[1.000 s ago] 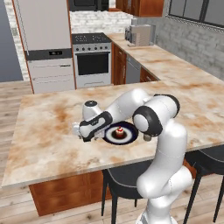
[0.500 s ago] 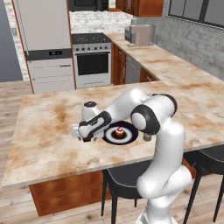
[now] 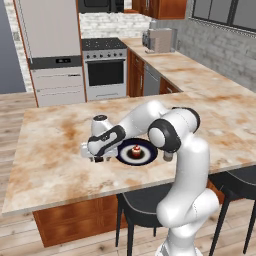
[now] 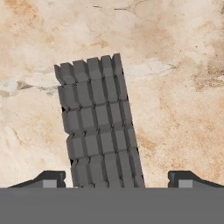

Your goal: Take the cinnamon bottle from the cabinet and place it on the dining table, next to the plate with the cupcake. Then take the chocolate from the dining counter and place it on the cupcake plate.

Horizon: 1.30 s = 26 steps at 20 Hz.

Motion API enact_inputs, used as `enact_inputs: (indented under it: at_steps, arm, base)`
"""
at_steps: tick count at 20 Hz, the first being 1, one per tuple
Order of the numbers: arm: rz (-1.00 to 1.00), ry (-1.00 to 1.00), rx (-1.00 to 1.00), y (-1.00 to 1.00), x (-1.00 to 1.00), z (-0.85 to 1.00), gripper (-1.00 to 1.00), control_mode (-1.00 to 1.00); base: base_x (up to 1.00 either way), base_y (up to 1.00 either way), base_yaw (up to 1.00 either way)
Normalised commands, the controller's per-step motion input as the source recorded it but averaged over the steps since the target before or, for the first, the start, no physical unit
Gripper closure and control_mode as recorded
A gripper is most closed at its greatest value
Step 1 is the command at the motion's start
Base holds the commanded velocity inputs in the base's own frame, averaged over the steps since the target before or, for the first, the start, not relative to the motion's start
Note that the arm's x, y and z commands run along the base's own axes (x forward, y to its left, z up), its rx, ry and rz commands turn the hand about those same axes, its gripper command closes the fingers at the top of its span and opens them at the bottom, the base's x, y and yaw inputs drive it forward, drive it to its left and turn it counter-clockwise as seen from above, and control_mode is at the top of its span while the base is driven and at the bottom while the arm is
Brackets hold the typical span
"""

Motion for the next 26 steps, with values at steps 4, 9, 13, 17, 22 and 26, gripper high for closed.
enact_inputs:
  at_steps: [4,9,13,17,22,26]
  arm:
    - [0.07,0.0,0.0,0.0,0.08,-0.53,1.0,-1.0]
    - [0.07,0.0,0.0,0.03,0.02,-0.43,1.0,-1.0]
    - [0.1,0.0,0.0,0.04,-0.06,-0.04,1.0,-1.0]
    - [0.1,0.0,0.0,0.02,-0.12,0.0,1.0,-1.0]
    - [0.01,-0.02,0.0,-0.09,-0.37,0.54,1.0,-1.0]
    - [0.0,0.0,0.0,-0.54,-0.38,0.63,1.0,-1.0]
  base:
    - [0.0,0.0,0.0]
    - [0.0,0.0,0.0]
    - [0.0,0.0,0.0]
    - [0.0,0.0,0.0]
    - [0.0,0.0,0.0]
    - [0.0,0.0,0.0]
